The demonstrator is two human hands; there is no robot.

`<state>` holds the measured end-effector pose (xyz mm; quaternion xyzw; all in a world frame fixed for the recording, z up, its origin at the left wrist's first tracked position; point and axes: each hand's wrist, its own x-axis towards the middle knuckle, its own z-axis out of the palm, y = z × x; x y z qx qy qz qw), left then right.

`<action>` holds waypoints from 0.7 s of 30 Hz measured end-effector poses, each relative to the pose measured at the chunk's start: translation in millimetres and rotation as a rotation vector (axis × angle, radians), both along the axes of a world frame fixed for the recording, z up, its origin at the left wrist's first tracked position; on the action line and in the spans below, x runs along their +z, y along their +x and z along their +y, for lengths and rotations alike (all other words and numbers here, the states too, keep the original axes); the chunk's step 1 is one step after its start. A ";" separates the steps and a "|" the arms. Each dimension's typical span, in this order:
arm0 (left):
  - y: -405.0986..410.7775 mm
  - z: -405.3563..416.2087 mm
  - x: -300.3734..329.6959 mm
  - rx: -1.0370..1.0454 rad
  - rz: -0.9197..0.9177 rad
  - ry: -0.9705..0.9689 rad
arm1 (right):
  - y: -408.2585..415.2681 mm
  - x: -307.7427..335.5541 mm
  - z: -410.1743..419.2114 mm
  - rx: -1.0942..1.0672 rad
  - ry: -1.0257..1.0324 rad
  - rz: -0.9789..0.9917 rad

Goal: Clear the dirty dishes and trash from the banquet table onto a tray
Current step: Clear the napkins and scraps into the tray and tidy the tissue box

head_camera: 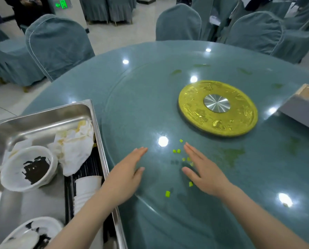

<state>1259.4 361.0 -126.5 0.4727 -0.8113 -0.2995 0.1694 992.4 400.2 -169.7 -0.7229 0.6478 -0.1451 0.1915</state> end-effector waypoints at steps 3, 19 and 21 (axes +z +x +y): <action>-24.1 10.2 -12.9 -0.168 -0.111 0.097 | 2.8 -2.3 -16.3 -0.007 -0.074 -0.056; -67.8 42.1 -58.1 -0.164 -0.517 -0.065 | 0.8 -15.2 75.7 0.133 -0.103 -0.205; -73.2 49.8 -59.1 -0.101 -0.454 -0.056 | -1.2 -10.9 91.5 -0.034 -0.145 -0.347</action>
